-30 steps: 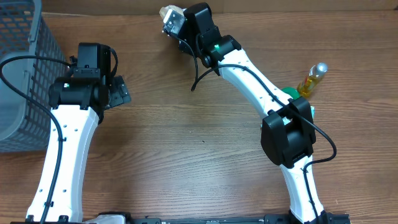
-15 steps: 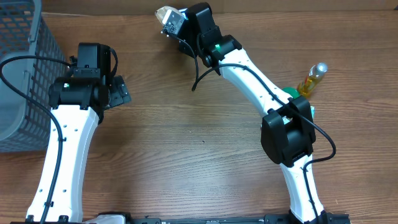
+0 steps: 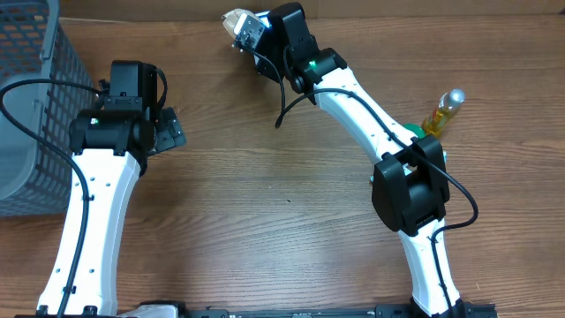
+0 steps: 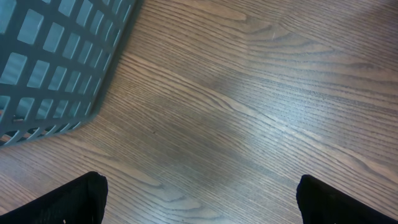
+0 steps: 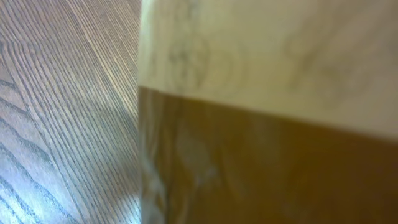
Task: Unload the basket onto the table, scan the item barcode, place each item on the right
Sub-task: 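Hold the bread bag over the white scanner, then carry the bread bag down and lower it onto the table center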
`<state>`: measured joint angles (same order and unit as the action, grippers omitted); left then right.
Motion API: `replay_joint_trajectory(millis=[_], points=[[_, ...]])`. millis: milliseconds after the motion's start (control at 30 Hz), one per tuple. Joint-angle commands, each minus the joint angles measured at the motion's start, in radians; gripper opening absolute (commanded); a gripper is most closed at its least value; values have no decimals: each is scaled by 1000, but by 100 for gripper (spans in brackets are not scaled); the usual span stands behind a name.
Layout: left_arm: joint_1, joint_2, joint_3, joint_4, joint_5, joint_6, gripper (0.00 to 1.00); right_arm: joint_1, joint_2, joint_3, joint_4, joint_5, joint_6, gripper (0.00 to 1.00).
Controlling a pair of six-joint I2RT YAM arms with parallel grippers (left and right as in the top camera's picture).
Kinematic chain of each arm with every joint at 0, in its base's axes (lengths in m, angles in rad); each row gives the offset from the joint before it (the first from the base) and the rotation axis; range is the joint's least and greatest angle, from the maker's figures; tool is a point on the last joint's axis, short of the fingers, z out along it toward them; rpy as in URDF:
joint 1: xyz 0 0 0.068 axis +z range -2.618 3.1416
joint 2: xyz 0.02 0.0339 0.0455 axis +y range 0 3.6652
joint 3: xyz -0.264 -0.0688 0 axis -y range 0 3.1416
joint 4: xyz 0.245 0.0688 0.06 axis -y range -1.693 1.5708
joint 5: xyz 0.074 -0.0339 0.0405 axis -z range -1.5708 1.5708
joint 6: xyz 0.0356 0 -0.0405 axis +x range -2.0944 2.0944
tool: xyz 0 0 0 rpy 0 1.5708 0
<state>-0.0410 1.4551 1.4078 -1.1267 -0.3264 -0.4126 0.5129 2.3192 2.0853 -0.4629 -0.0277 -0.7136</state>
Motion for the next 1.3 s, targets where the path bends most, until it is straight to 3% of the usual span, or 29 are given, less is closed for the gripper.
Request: replay_joint_trajectory(millis=[0, 233, 567, 667, 833, 1033, 1267], points=[[2, 4, 7, 2, -13, -11, 100, -5, 14, 9, -5, -12, 11, 6], [2, 4, 7, 2, -13, -11, 100, -5, 14, 10, -8, -10, 62, 5], [2, 4, 7, 2, -13, -11, 100, -5, -151, 11, 10, -1, 290, 4], [2, 4, 7, 2, -13, -11, 99, -5, -242, 10, -49, -1, 432, 4], [2, 4, 7, 2, -13, -11, 100, -5, -377, 10, -286, -8, 632, 4], [2, 4, 7, 2, -13, -11, 100, -5, -426, 10, -732, -141, 639, 8], [2, 4, 6, 2, -13, -11, 100, -5, -362, -15, -1162, -151, 640, 4]])
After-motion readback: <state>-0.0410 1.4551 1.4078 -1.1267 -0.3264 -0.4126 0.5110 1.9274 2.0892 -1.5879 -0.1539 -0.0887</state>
